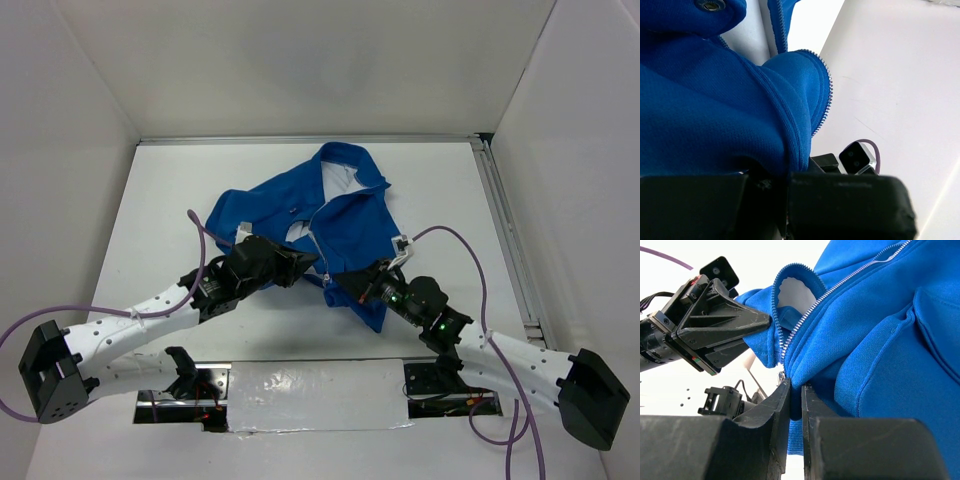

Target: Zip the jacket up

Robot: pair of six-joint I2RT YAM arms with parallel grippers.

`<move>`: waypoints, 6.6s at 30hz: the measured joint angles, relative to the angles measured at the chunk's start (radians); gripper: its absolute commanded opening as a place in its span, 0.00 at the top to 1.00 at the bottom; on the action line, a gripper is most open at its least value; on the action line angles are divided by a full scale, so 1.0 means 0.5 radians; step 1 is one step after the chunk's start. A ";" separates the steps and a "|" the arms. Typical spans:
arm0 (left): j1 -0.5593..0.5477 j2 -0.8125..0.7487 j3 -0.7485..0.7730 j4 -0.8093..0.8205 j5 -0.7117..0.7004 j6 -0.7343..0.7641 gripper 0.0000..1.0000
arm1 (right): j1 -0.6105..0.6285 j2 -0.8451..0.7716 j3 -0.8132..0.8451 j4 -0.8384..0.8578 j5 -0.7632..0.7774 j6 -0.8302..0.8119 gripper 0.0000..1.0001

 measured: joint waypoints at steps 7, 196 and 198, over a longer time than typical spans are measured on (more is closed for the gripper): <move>0.000 -0.002 0.000 0.002 -0.002 -0.002 1.00 | 0.000 0.005 0.002 -0.001 0.004 0.011 1.00; 0.037 -0.352 -0.844 0.045 0.651 1.344 1.00 | 0.314 0.954 0.717 -1.183 0.012 -0.249 0.49; 0.037 -0.371 -0.882 0.006 0.647 1.347 1.00 | 0.374 0.974 0.775 -1.254 0.021 -0.289 0.15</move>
